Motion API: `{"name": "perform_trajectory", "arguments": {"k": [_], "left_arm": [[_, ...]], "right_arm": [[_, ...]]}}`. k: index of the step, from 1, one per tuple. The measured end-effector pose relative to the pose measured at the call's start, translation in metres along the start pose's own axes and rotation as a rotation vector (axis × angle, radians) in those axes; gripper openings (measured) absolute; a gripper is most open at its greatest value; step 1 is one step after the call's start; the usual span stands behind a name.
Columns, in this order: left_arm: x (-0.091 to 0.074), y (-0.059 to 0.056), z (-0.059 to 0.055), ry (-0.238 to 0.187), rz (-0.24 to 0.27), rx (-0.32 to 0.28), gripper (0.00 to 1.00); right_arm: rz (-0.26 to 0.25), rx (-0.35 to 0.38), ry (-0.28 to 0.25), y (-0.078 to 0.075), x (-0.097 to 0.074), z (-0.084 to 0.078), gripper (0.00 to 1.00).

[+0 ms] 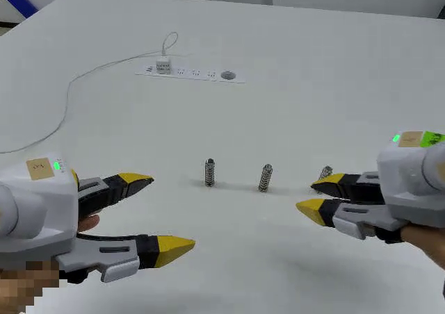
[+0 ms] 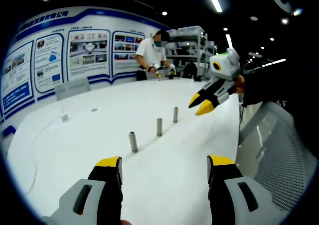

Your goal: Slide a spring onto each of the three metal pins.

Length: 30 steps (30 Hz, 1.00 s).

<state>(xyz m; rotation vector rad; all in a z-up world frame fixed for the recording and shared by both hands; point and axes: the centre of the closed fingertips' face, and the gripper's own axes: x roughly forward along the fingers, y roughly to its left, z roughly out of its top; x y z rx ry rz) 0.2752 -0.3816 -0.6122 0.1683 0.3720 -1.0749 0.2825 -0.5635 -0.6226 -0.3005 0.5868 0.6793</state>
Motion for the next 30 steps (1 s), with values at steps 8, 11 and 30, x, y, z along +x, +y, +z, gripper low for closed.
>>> {"name": "perform_trajectory", "arguments": {"k": [8,11,30], "left_arm": [[0.003,-0.004,-0.005,0.028,-0.012,0.018,0.71],[0.003,-0.003,-0.006,0.031,-0.012,0.017,0.71],[0.004,-0.001,-0.010,0.034,-0.013,-0.001,0.72]], "right_arm": [[-0.060,0.058,-0.025,-0.024,-0.028,-0.023,0.31],[-0.067,0.066,-0.028,-0.025,-0.036,-0.031,0.37],[-0.102,0.119,-0.070,-0.032,-0.063,-0.047,0.53]]}}
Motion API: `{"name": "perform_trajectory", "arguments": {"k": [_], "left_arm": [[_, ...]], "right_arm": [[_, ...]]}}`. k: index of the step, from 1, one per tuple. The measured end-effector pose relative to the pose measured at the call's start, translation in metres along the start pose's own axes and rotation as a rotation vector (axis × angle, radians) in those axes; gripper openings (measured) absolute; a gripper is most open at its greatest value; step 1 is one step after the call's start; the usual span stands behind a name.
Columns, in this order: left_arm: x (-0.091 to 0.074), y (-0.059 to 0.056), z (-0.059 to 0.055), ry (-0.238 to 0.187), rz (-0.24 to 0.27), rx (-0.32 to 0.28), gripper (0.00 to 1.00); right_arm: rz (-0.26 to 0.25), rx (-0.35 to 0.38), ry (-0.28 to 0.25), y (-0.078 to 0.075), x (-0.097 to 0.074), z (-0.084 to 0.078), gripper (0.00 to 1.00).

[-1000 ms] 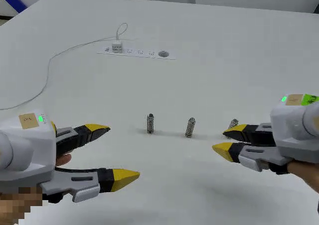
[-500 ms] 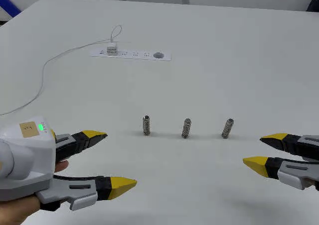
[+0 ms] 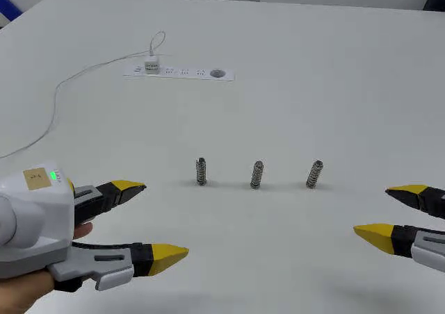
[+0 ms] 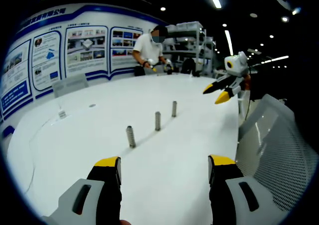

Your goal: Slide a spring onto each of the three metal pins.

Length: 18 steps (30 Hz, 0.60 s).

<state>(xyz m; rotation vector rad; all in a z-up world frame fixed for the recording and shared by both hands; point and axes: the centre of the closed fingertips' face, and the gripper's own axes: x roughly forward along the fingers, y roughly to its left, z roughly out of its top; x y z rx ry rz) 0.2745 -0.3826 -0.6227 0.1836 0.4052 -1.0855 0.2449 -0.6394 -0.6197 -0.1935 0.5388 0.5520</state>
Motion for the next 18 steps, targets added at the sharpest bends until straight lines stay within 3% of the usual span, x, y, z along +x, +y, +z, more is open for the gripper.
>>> {"name": "perform_trajectory", "arguments": {"k": [18], "left_arm": [[-0.0019,0.0030,-0.0004,-0.009,0.009,-0.022,0.73]], "right_arm": [[-0.012,0.023,-0.029,-0.0005,-0.0049,0.0025,0.60]]}}
